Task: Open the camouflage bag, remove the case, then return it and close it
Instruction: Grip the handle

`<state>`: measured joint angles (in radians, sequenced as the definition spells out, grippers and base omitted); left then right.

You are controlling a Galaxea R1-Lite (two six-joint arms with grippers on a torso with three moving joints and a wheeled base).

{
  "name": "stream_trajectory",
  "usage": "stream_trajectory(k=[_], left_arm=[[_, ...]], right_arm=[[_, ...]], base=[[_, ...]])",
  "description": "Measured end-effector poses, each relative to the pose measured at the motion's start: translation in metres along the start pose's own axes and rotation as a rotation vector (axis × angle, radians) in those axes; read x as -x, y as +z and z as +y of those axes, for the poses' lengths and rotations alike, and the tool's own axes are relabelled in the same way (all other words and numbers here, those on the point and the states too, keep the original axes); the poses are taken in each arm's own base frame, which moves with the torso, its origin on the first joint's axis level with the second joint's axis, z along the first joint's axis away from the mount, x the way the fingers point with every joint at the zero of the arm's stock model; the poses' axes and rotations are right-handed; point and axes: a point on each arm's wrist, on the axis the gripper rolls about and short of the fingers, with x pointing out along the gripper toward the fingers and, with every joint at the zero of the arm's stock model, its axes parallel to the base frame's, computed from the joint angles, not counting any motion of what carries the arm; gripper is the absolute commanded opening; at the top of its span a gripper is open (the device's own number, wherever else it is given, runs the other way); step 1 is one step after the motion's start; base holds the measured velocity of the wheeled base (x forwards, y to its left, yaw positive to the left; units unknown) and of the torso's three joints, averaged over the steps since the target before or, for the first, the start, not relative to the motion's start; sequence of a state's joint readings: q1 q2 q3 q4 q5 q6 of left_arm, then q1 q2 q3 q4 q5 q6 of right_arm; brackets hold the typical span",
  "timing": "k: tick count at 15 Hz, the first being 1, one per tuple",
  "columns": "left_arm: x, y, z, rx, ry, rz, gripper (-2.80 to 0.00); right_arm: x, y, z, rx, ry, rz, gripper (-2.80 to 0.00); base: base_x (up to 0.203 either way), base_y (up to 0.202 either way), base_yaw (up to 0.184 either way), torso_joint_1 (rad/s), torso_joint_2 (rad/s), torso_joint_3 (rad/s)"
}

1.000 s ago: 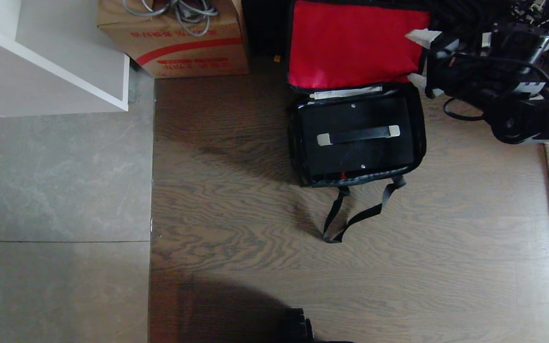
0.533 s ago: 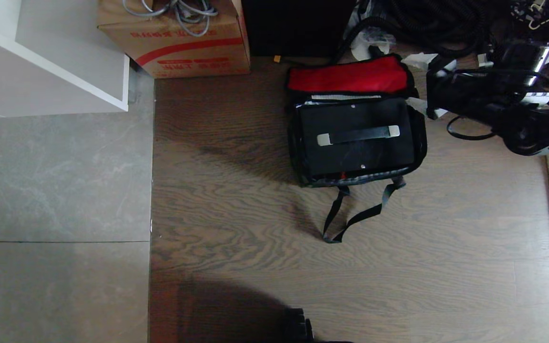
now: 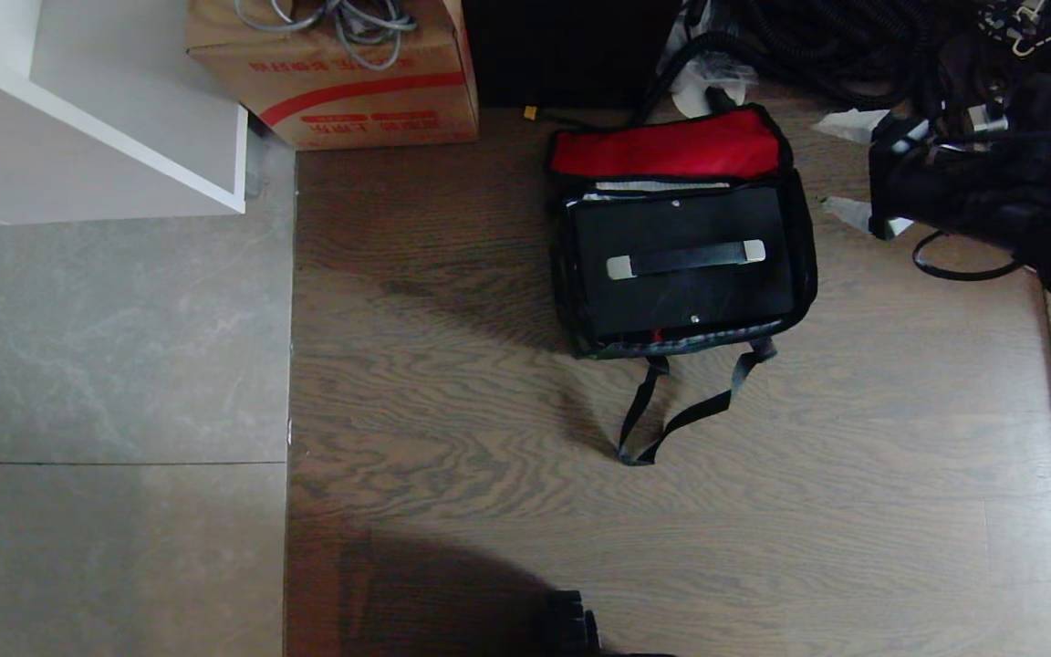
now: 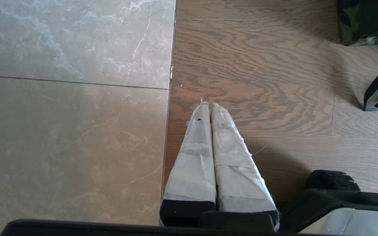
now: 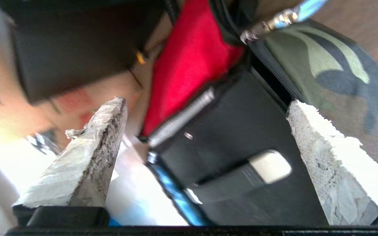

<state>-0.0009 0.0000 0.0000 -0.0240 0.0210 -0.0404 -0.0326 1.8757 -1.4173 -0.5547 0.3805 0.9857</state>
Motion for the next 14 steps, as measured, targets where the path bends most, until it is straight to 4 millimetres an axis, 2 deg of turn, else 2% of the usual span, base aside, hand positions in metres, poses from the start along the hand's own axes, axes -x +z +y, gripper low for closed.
stream_trajectory(k=[3, 8, 14], left_arm=[[0.000, 0.000, 0.000, 0.000, -0.001, 0.000, -2.80], [0.000, 0.000, 0.000, 0.000, -0.001, 0.000, -2.80], [0.000, 0.000, 0.000, 0.000, -0.002, 0.000, -2.80]], right_arm=[[-0.004, -0.006, -0.017, 0.090, -0.049, 0.027, 0.00], [-0.021, -0.025, -0.045, 0.128, -0.088, 0.061, 0.00], [-0.035, -0.065, -0.057, -0.005, -0.172, 0.191, 0.00]], base=[[0.000, 0.000, 0.000, 0.000, 0.00, 0.000], [0.000, 0.000, 0.000, 0.000, 0.00, 0.000], [0.000, 0.000, 0.000, 0.000, 0.00, 0.000]])
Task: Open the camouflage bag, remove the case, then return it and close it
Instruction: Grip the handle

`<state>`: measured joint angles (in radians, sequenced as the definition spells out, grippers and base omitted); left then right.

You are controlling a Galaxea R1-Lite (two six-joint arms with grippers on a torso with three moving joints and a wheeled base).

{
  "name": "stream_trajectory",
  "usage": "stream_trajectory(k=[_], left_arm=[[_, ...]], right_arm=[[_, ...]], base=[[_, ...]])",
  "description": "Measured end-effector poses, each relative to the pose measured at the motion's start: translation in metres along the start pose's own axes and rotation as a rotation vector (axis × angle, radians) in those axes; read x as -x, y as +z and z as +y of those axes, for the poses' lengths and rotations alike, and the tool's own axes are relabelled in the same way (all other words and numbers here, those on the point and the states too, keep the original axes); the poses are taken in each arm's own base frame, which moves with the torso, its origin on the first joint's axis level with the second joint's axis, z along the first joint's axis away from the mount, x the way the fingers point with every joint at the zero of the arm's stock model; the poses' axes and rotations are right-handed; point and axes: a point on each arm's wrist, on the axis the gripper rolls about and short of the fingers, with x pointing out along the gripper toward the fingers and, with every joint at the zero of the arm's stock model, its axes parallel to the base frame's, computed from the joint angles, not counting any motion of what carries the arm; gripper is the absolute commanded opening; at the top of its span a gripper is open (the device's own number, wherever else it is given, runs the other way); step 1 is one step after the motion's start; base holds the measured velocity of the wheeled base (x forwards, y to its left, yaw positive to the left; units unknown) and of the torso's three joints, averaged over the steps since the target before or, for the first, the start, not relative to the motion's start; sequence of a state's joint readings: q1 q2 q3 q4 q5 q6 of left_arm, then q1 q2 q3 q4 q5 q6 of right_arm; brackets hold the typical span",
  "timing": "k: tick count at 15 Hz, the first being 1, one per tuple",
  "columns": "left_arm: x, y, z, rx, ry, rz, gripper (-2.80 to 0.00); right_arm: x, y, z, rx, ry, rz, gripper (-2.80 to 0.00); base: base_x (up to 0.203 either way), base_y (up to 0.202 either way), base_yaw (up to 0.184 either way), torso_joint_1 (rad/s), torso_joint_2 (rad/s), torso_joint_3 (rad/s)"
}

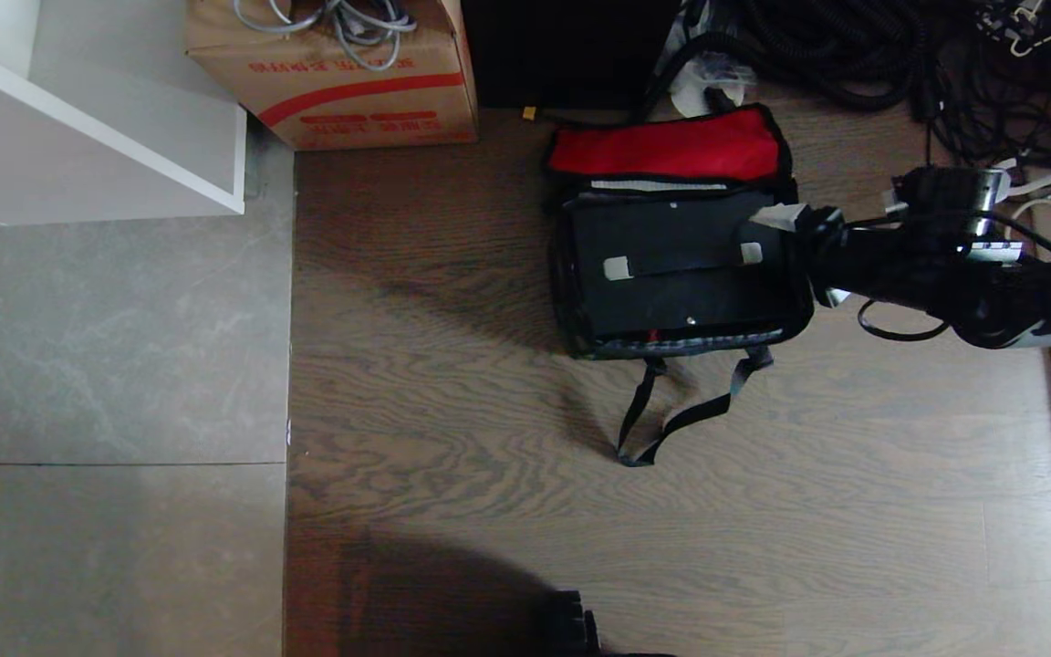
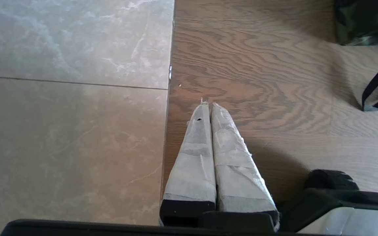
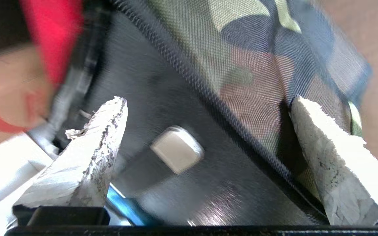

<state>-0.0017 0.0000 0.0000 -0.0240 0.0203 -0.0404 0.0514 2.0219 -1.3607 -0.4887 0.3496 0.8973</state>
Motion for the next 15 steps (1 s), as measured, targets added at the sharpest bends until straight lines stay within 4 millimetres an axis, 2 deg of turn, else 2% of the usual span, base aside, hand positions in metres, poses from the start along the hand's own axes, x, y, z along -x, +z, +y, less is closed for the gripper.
stream_trajectory(k=[2, 5, 7, 11, 15], left_arm=[[0.000, 0.000, 0.000, 0.000, 0.001, 0.000, -2.80], [0.000, 0.000, 0.000, 0.000, 0.002, 0.000, -2.80], [0.000, 0.000, 0.000, 0.000, 0.001, 0.000, -2.80], [0.000, 0.000, 0.000, 0.000, 0.000, 0.000, -2.80], [0.000, 0.000, 0.000, 0.000, 0.001, 0.000, -2.80]], right_arm=[[-0.002, -0.015, 0.001, -0.067, -0.022, 0.060, 0.00], [-0.002, -0.031, 0.013, -0.228, -0.026, 0.108, 0.00], [0.000, -0.040, 0.019, -0.238, -0.022, 0.138, 0.00], [0.009, -0.035, 0.023, -0.181, -0.006, 0.122, 0.00], [0.035, -0.027, 0.002, -0.037, -0.061, 0.105, 0.00]], base=[[0.000, 0.000, 0.000, 0.000, 0.00, 0.000], [0.000, 0.000, 0.000, 0.000, 0.00, 0.000], [0.000, 0.000, 0.000, 0.000, 0.00, 0.000], [0.000, 0.000, 0.000, 0.000, 0.00, 0.000], [0.000, 0.000, 0.000, 0.000, 0.00, 0.000]])
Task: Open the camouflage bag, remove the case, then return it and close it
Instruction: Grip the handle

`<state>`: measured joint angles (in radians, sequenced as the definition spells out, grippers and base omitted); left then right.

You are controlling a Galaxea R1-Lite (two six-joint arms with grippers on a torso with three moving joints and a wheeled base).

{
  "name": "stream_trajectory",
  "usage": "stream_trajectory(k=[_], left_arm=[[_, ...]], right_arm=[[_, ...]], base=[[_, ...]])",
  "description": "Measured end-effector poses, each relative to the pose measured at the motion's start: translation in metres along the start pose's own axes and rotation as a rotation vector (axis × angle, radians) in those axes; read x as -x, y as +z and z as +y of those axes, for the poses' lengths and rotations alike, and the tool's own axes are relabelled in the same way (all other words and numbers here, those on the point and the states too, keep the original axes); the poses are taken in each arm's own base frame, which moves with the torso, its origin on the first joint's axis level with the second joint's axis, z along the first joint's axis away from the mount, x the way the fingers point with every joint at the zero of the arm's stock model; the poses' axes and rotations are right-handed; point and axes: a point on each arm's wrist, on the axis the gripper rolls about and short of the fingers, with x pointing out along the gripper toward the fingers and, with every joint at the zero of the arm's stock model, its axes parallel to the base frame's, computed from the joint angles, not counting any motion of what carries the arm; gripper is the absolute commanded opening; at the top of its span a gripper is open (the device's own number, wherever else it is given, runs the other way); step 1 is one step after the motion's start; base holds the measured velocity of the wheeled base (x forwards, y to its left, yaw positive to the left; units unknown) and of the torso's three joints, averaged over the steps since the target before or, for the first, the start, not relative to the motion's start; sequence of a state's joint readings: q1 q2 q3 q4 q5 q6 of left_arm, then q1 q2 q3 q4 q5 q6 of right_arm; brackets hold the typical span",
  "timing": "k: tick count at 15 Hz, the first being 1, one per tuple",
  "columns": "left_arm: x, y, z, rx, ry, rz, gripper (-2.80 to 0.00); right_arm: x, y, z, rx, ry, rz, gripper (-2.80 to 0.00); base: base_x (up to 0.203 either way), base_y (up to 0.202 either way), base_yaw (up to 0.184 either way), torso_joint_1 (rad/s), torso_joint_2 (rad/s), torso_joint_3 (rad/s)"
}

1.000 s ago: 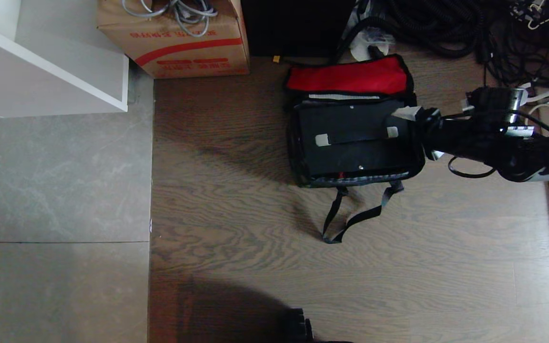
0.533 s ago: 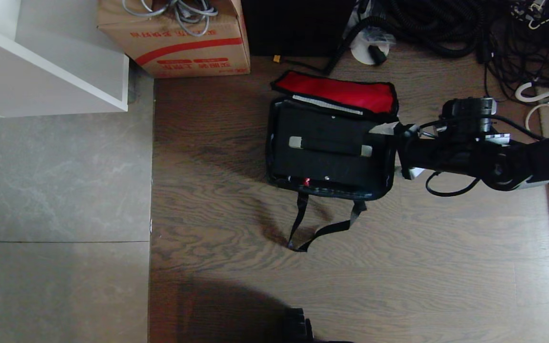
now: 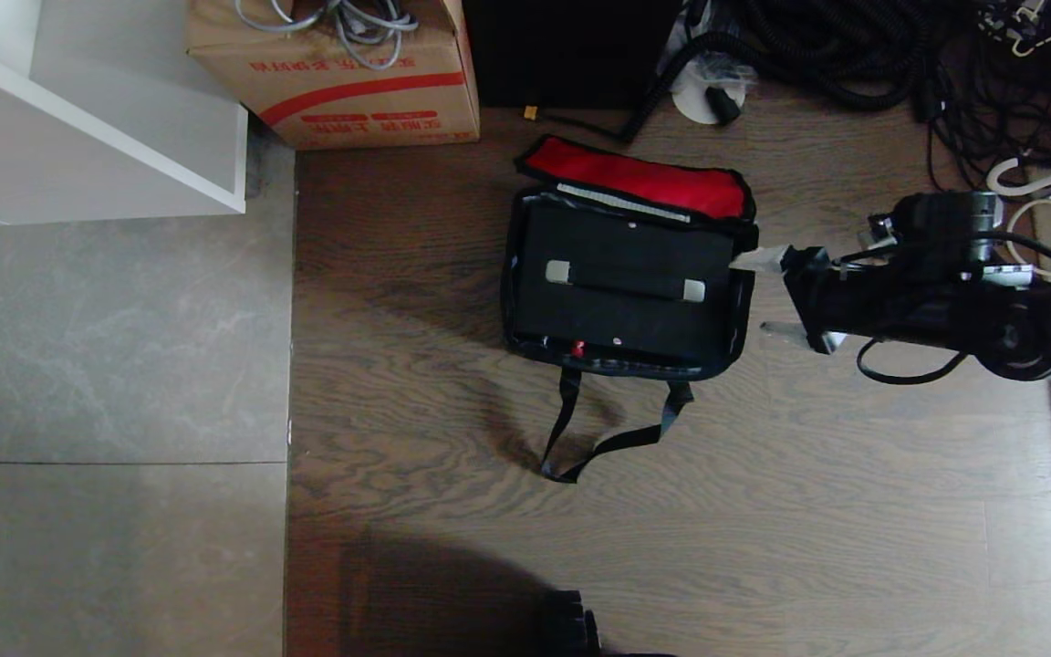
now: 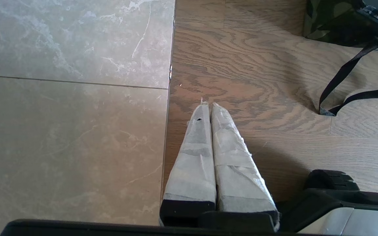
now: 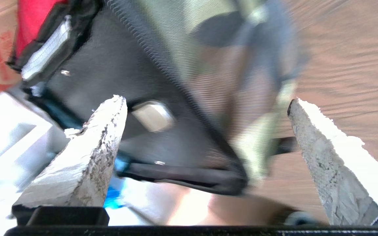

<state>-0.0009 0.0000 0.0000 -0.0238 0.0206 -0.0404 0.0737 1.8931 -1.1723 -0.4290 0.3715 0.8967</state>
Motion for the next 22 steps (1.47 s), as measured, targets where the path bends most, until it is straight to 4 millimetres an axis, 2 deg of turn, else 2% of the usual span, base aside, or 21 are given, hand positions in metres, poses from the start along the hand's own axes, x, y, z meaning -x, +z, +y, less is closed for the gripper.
stream_trajectory(k=[1, 3, 5, 9, 12, 16, 17, 19, 20, 22], left_arm=[[0.000, 0.000, 0.000, 0.000, -0.001, 0.000, -2.80], [0.000, 0.000, 0.000, 0.000, 0.000, 0.000, -2.80], [0.000, 0.000, 0.000, 0.000, 0.000, 0.000, -2.80], [0.000, 0.000, 0.000, 0.000, 0.000, 0.000, -2.80], [0.000, 0.000, 0.000, 0.000, -0.001, 0.000, -2.80], [0.000, 0.000, 0.000, 0.000, 0.000, 0.000, -2.80], [0.000, 0.000, 0.000, 0.000, 0.000, 0.000, -2.80], [0.000, 0.000, 0.000, 0.000, 0.000, 0.000, -2.80], [0.000, 0.000, 0.000, 0.000, 0.000, 0.000, -2.80], [0.000, 0.000, 0.000, 0.000, 0.000, 0.000, -2.80]], right_arm=[[0.009, 0.005, -0.003, 0.021, -0.003, -0.019, -2.80], [0.028, 0.013, -0.008, 0.031, 0.021, -0.038, -2.80], [0.049, 0.009, -0.011, 0.040, 0.065, 0.011, -2.80], [0.103, -0.024, -0.016, 0.156, 0.059, 0.069, -2.80], [0.161, -0.056, -0.008, 0.358, 0.033, 0.087, -2.80], [0.254, -0.111, -0.001, 0.673, -0.081, 0.062, -2.80], [0.274, -0.129, -0.007, 0.737, -0.145, 0.048, -2.80], [0.303, -0.167, -0.031, 0.820, -0.292, 0.034, -2.80], [0.310, -0.186, -0.048, 0.838, -0.360, 0.028, -2.80], [0.316, -0.209, -0.075, 0.862, -0.424, -0.072, -2.80]], base=[[0.000, 0.000, 0.000, 0.000, 0.00, 0.000], [0.000, 0.000, 0.000, 0.000, 0.00, 0.000], [0.000, 0.000, 0.000, 0.000, 0.00, 0.000], [0.000, 0.000, 0.000, 0.000, 0.00, 0.000], [0.000, 0.000, 0.000, 0.000, 0.00, 0.000], [0.000, 0.000, 0.000, 0.000, 0.00, 0.000], [0.000, 0.000, 0.000, 0.000, 0.00, 0.000], [0.000, 0.000, 0.000, 0.000, 0.00, 0.000], [0.000, 0.000, 0.000, 0.000, 0.00, 0.000], [0.000, 0.000, 0.000, 0.000, 0.00, 0.000]])
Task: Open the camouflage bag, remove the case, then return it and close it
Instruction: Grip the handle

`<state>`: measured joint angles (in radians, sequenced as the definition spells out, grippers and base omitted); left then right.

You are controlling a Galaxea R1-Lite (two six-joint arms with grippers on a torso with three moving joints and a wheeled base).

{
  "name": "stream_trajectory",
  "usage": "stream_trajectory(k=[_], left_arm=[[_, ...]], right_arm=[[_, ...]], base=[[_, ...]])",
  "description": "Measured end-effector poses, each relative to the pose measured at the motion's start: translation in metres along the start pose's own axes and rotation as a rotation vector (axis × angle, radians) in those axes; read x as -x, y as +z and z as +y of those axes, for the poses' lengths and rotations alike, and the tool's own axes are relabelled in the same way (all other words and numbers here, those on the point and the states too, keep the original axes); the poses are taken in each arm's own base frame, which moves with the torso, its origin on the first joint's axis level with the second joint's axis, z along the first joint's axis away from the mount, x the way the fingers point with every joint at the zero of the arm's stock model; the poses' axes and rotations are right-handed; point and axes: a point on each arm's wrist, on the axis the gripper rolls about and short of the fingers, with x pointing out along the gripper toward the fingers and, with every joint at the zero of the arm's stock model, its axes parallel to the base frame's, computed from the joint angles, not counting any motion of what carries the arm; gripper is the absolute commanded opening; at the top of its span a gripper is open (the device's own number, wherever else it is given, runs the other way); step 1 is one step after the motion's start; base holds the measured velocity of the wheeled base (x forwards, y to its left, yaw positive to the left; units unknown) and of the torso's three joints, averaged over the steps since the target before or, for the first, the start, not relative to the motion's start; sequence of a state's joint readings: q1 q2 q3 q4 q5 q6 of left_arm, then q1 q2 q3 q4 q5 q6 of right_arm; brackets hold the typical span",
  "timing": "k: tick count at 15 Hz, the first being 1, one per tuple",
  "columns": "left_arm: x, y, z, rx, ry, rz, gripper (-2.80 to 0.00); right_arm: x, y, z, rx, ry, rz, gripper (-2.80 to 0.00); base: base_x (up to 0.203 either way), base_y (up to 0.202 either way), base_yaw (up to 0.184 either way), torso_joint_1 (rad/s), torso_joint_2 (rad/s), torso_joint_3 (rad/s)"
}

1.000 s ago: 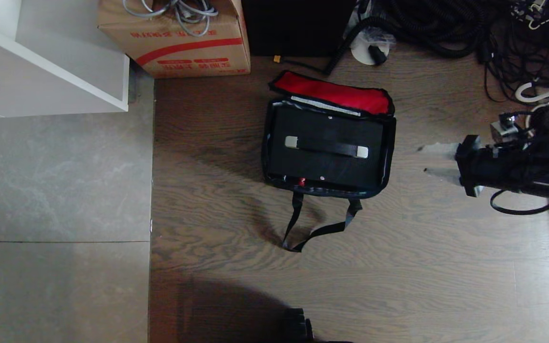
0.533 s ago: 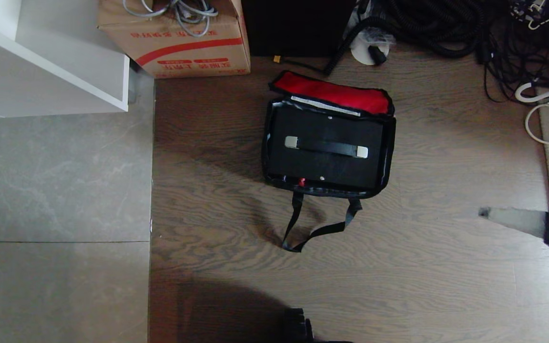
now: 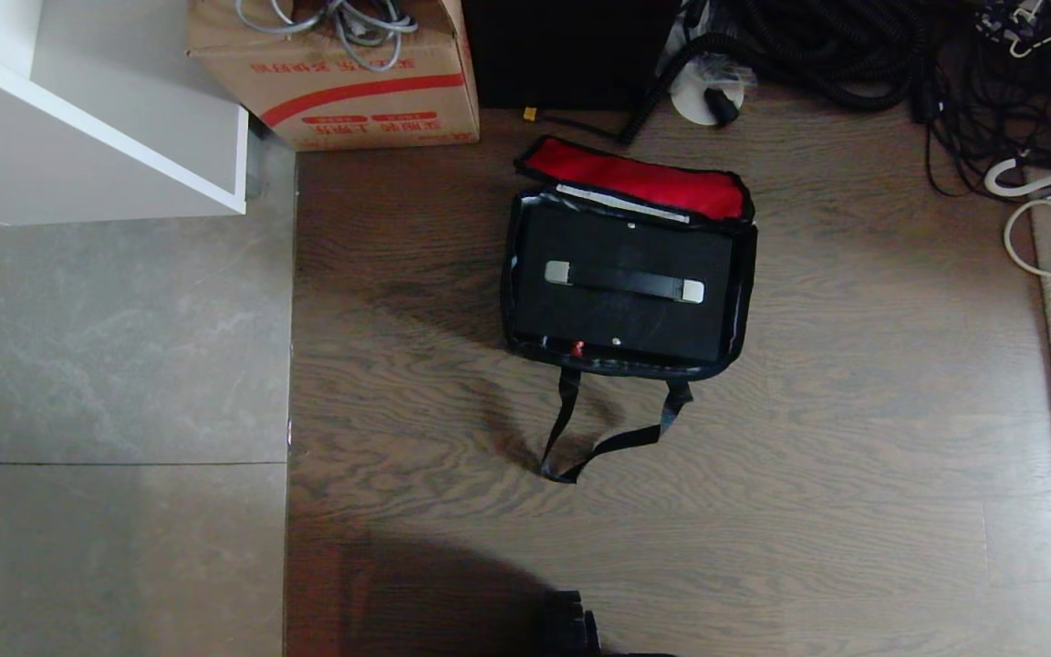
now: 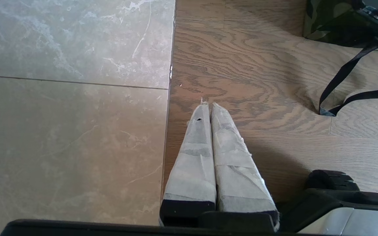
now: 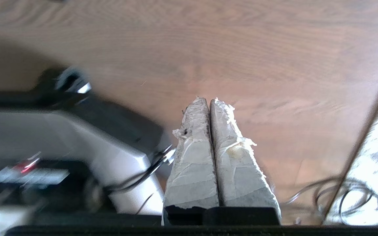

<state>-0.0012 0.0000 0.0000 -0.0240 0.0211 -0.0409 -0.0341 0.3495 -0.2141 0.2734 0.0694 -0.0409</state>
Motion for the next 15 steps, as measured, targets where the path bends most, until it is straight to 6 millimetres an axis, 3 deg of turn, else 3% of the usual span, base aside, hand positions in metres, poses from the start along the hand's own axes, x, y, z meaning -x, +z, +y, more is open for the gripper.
stream_trajectory(k=[2, 4, 15], left_arm=[[0.000, 0.000, 0.000, 0.000, -0.001, 0.000, -2.80], [0.000, 0.000, 0.000, 0.000, 0.000, 0.000, -2.80], [0.000, 0.000, 0.000, 0.000, 0.000, 0.000, -2.80]], right_arm=[[-0.001, -0.025, 0.000, 0.018, -0.024, -0.099, -2.80], [0.004, -0.037, 0.000, 0.023, -0.027, -0.205, -2.80], [0.008, -0.043, 0.000, -0.019, -0.031, -0.306, -2.80]], base=[[0.000, 0.000, 0.000, 0.000, 0.00, 0.000], [0.000, 0.000, 0.000, 0.000, 0.00, 0.000], [0.000, 0.000, 0.000, 0.000, 0.00, 0.000]])
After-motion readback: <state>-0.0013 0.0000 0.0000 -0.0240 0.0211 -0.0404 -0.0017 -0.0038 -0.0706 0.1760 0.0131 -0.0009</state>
